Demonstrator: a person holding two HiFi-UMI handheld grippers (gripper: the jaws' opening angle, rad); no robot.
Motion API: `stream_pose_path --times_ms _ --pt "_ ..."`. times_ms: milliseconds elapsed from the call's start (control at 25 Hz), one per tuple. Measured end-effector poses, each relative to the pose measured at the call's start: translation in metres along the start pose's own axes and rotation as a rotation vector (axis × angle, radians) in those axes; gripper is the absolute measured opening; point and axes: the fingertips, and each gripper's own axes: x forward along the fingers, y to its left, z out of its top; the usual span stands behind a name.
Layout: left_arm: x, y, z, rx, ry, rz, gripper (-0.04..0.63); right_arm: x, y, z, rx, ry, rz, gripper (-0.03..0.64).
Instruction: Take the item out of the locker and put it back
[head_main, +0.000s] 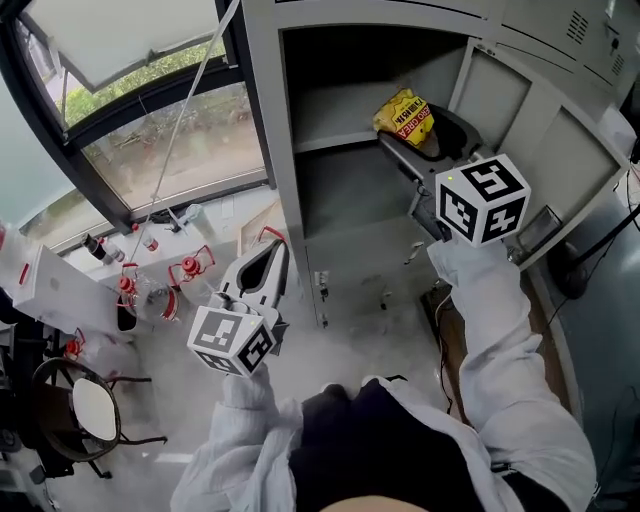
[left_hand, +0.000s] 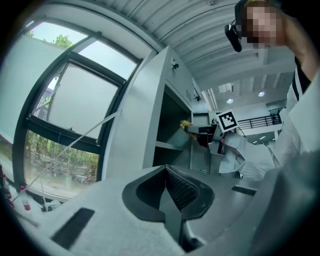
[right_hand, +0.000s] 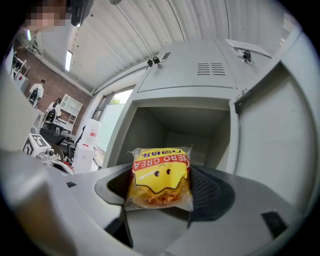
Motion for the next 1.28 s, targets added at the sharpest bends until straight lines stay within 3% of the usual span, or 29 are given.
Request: stream_pose_path --times_ms 320,520,840,1000,1120,1280 --pt "0.000 -0.008 -0.018 -0.042 0.025 -0.009 0.006 -0.055 0.014 -0.038 0.043 0.014 -0.047 0.331" --pt "-0.007 -0.003 -0.026 -0.074 0.023 0.025 0.006 -0.082 0.033 -0.072 0.048 0.047 -0.101 0.331" --pt "-0.015 -0.008 -0.052 -0.080 0.059 0.056 0.006 -0.120 0.065 -0.146 0.243 0.115 -0.206 0.330" --pt "-0.021 -0.016 -0.072 -0.102 0.096 0.065 0.006 -0.137 0.084 -0.170 0.321 0.147 -0.199 0.330" --pt "-0.021 -0.024 -0.079 -0.132 0.105 0.059 0.006 -0.139 0.085 -0.173 0.320 0.151 -0.192 0.330" --pt "-0.018 -0.033 -0.083 -0.117 0.118 0.034 0.006 -0.138 0.092 -0.175 0.319 0.158 -0.191 0.330"
